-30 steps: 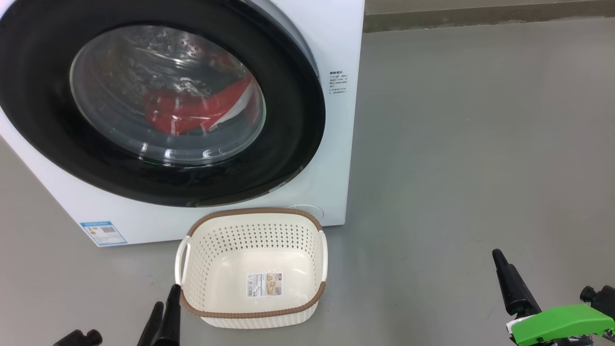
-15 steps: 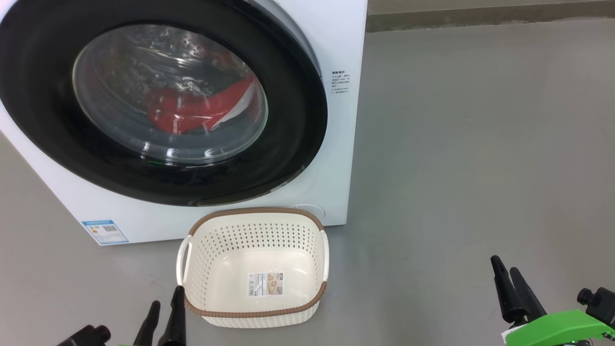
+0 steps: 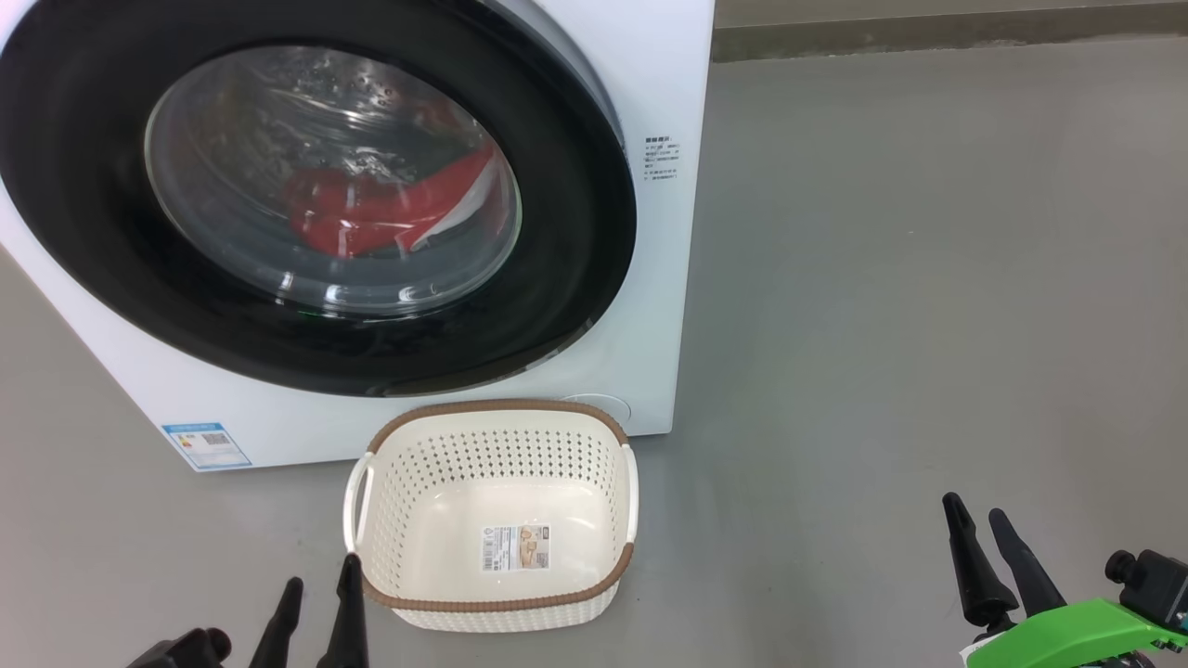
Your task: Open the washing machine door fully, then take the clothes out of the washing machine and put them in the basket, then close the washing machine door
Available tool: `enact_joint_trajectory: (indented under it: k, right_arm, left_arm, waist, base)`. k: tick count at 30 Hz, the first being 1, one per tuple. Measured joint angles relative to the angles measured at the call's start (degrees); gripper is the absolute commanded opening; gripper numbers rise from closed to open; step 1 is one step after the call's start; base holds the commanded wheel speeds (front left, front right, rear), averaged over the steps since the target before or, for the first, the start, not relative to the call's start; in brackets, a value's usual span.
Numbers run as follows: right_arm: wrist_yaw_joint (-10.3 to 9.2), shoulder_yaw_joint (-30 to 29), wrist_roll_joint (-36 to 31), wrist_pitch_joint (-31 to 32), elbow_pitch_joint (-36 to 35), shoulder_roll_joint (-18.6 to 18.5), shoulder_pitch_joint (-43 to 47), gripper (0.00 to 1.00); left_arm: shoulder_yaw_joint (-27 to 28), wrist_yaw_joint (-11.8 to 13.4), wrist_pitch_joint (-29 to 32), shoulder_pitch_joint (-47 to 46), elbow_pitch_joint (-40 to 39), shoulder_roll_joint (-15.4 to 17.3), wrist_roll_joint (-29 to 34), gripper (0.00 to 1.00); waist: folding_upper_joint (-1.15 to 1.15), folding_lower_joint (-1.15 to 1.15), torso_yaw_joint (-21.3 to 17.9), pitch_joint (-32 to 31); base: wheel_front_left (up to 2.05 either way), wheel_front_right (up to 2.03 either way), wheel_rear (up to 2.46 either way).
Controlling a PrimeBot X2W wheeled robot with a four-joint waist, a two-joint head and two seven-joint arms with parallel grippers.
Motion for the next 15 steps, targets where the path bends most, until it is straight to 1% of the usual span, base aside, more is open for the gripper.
enact_joint_trajectory:
  k: [4, 15]
  right_arm:
    - [0.00, 0.1, -2.0, -0.6, -0.1, -0.1, 0.2, 1.00]
    - [0.00, 0.3, -7.3, -2.5, -0.2, -0.4, 1.3, 1.00]
  left_arm:
    - [-0.2, 0.5, -0.8, 0.0, -0.4, 0.0, 2.7, 1.00]
    - [-0.2, 0.6, -2.5, 0.7, -1.1, 0.0, 10.0, 1.00]
  waist:
    - [0.00, 0.00, 0.1, 0.0]
    - [0.00, 0.00, 0.3, 0.0]
  base:
    - [0.00, 0.00, 0.00]
    - [0.00, 0.00, 0.00]
